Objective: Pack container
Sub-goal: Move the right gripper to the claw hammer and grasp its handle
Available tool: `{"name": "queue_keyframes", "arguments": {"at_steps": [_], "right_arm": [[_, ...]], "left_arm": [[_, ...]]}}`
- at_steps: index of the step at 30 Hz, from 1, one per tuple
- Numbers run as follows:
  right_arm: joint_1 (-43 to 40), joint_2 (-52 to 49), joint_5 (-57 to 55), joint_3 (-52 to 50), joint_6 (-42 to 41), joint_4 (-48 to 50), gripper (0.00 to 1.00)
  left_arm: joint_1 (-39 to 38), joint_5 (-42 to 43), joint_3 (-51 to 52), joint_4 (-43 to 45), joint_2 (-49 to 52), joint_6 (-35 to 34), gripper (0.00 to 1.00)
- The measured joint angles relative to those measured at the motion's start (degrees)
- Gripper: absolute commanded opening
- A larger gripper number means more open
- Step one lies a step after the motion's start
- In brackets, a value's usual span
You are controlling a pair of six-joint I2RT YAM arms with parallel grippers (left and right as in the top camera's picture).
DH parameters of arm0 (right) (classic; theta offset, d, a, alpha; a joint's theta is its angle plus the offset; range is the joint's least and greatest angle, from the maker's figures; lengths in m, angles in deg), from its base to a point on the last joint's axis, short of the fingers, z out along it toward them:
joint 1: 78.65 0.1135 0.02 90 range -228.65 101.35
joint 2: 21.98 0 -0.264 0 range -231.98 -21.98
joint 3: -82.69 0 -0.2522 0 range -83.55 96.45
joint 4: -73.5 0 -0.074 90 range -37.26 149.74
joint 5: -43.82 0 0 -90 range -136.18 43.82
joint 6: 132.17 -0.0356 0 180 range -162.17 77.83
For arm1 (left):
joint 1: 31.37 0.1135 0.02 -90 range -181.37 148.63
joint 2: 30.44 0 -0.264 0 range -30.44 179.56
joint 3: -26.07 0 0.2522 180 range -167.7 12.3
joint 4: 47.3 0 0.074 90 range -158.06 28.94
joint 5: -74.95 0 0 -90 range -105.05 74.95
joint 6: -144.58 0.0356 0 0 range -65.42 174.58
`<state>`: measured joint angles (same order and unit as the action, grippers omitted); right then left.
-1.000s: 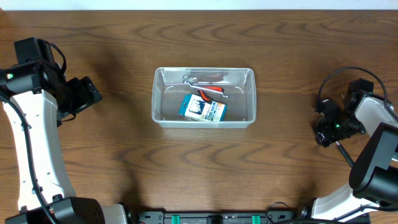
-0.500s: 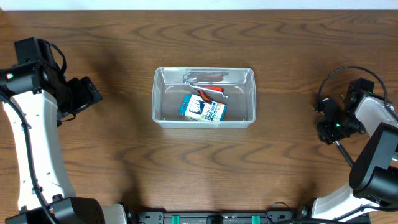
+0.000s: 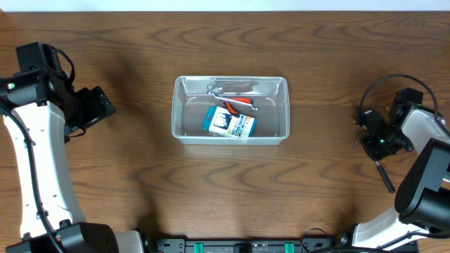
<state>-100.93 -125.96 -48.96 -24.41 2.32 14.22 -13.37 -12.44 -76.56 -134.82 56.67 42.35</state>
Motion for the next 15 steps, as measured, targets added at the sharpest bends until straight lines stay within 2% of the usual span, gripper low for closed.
{"name": "queue_keyframes", "arguments": {"at_steps": [3,10,15], "right_arm": [[0.0,0.0,0.15,0.07,-0.04,-0.02,0.01],[0.0,0.0,0.48,0.11,-1.44,0.83,0.01],[0.13,-0.63,2.16,1.33,-9.44,2.45,0.01]], "left_arm": [[0.0,0.0,0.0,0.0,0.0,0.0,0.98],[0.0,0.0,0.0,0.0,0.0,0.0,0.98],[0.0,0.0,0.0,0.0,0.0,0.0,0.98]]}}
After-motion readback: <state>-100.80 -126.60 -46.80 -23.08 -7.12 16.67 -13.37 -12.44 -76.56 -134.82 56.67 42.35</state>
